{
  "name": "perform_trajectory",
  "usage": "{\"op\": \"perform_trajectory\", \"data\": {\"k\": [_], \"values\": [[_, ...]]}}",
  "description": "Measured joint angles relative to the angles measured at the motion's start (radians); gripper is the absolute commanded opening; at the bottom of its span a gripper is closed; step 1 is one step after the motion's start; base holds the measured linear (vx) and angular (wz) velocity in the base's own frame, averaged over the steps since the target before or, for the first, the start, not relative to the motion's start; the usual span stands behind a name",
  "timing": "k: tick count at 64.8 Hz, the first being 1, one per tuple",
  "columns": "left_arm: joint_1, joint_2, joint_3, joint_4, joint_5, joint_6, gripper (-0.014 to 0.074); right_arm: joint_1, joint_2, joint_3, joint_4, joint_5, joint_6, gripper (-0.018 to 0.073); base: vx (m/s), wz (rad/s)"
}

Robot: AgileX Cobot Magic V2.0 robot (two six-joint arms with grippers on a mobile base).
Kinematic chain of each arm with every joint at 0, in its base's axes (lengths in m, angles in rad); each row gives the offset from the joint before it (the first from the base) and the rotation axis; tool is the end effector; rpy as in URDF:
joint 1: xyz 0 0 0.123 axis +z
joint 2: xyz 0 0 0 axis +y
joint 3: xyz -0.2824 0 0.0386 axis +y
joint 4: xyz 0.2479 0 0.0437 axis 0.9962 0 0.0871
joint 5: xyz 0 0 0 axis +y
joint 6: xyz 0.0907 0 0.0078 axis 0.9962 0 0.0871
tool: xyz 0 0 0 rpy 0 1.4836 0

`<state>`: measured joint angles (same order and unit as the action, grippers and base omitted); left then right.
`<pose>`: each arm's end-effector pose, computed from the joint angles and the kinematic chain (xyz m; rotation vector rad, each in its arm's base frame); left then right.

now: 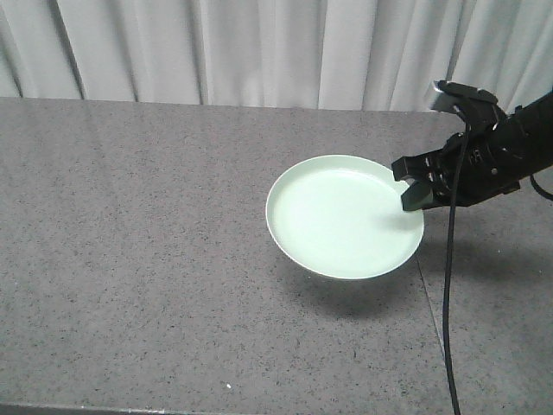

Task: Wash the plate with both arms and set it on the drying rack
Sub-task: 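Close the right gripper on the plate rim and lift it, then hold the plate raised in the right gripper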

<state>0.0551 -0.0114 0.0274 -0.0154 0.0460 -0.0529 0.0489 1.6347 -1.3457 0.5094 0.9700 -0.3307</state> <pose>0.0567 0.0031 0.2003 -0.0947 1.5427 -0.0110 0.3416 0.0534 0.2990 -0.2273 2.6243 0.5599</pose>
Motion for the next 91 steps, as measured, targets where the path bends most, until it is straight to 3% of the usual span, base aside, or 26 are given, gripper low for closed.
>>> {"op": "perform_trajectory", "data": {"k": [18, 27, 52, 91], "values": [[0.000, 0.000, 0.000, 0.000, 0.000, 0.000, -0.0006, 0.000, -0.209, 0.219, 0.173, -0.017, -0.134, -0.0008, 0.00, 0.00], [0.000, 0.000, 0.000, 0.000, 0.000, 0.000, -0.0006, 0.000, -0.281, 0.294, 0.212, -0.015, -0.168, -0.0008, 0.00, 0.00], [0.000, 0.000, 0.000, 0.000, 0.000, 0.000, -0.0006, 0.000, -0.397, 0.455, 0.216, 0.006, -0.213, -0.0008, 0.00, 0.00], [0.000, 0.000, 0.000, 0.000, 0.000, 0.000, -0.0006, 0.000, -0.414, 0.463, 0.231, 0.007, -0.216, -0.0008, 0.00, 0.00]]}}
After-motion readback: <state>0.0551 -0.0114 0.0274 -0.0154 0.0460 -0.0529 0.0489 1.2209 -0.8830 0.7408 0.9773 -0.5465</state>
